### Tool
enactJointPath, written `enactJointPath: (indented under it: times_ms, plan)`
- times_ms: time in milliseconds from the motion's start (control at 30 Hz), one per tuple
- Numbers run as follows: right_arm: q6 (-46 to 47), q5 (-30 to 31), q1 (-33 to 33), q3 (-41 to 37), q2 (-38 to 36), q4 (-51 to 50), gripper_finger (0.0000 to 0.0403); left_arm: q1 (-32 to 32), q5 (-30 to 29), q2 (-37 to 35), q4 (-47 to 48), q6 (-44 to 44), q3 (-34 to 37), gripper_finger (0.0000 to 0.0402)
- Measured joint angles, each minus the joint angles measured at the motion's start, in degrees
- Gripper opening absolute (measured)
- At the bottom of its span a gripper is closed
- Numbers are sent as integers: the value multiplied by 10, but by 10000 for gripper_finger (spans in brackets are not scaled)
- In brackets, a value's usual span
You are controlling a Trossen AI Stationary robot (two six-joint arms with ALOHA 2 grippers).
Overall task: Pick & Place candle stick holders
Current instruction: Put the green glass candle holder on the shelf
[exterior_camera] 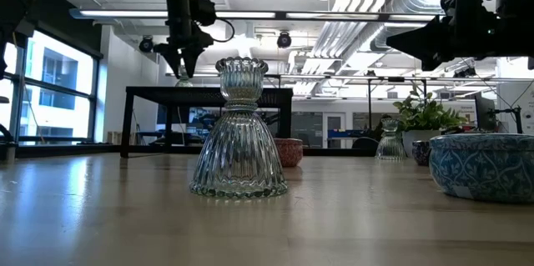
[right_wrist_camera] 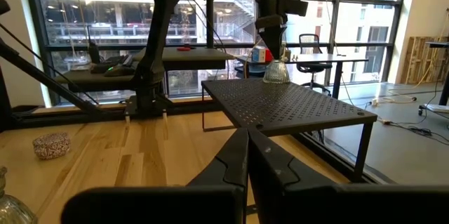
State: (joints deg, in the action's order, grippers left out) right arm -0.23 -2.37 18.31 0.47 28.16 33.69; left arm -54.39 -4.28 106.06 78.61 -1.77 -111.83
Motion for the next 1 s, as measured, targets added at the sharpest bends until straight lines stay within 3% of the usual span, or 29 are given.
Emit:
enactJointPath:
  times_ms: [600, 1000]
  plan:
    - [0, 0, 0, 0, 0, 0, 0, 0, -28, -1, 12, 5, 0, 223]
    - [0, 0, 0, 0, 0, 0, 0, 0, -28, -39, 12, 17, 1, 223]
